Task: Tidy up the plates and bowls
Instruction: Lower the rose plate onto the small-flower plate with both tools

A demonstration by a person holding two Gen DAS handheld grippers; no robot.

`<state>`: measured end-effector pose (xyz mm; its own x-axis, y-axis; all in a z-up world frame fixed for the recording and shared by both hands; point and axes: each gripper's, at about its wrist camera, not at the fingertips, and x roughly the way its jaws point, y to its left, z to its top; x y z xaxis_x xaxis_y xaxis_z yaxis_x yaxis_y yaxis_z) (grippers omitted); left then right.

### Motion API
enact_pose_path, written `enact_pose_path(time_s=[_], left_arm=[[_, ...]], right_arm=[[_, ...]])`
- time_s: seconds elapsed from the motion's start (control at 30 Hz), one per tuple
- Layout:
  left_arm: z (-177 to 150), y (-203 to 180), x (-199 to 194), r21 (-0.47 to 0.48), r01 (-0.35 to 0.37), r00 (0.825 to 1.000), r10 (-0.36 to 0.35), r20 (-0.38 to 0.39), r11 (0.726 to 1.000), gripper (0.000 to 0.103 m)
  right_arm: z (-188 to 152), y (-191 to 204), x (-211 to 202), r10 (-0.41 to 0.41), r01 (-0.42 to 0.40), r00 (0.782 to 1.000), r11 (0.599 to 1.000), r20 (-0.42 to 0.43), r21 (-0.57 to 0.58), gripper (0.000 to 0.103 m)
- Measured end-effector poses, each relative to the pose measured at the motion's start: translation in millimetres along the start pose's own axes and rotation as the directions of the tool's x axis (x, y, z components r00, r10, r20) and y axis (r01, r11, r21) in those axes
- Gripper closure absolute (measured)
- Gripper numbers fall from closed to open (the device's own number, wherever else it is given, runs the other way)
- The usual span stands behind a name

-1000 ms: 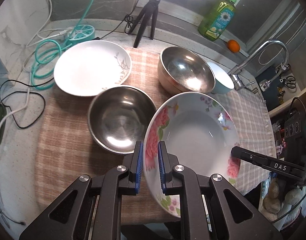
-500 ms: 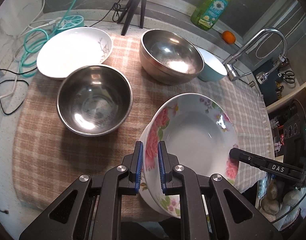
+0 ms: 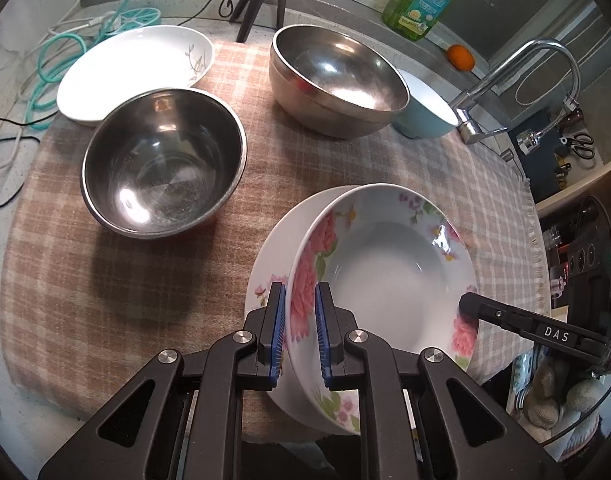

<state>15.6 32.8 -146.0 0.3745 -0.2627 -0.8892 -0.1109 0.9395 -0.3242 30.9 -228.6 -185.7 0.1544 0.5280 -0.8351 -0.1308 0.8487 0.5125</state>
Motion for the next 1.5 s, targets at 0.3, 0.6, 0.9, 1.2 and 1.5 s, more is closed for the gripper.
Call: enact_pose_path(time_s=[0.3,0.6,0.9,1.2,1.5], left_arm=[[-2,0,8,0.005,-0.005,1.0,0.005,-0.018,1.0,0.09],[-1,2,11,0.013,-0.012,1.0,0.012,-0.027,1.0,0.09],[0,2,16,0.012,-0.021,0.999,0.022,-0.03,1.0,0.09],[-2,3,19,0.01,-0.031,0.999,0.032,-0.036,0.999,0.09],[-3,2,17,0.034,-0.044,0.999,0.044,-0.024,0.998,0.09]], right_arm=[[0,-4,7,-0.005,0.005,1.0,1.0,-0.011,0.007,0.093],[0,-4,11,-0.008,0.008,1.0,1.0,-0.02,0.006,0.093],[1,-2,15,-0.01,0.01,1.0,1.0,-0.024,-0.002,0.093],[1,1,16,-0.019,0.019,1.0,1.0,-0.024,-0.015,0.093],[-1,9,20,-0.056,0.055,0.998,0.997,-0.018,-0.055,0.092]])
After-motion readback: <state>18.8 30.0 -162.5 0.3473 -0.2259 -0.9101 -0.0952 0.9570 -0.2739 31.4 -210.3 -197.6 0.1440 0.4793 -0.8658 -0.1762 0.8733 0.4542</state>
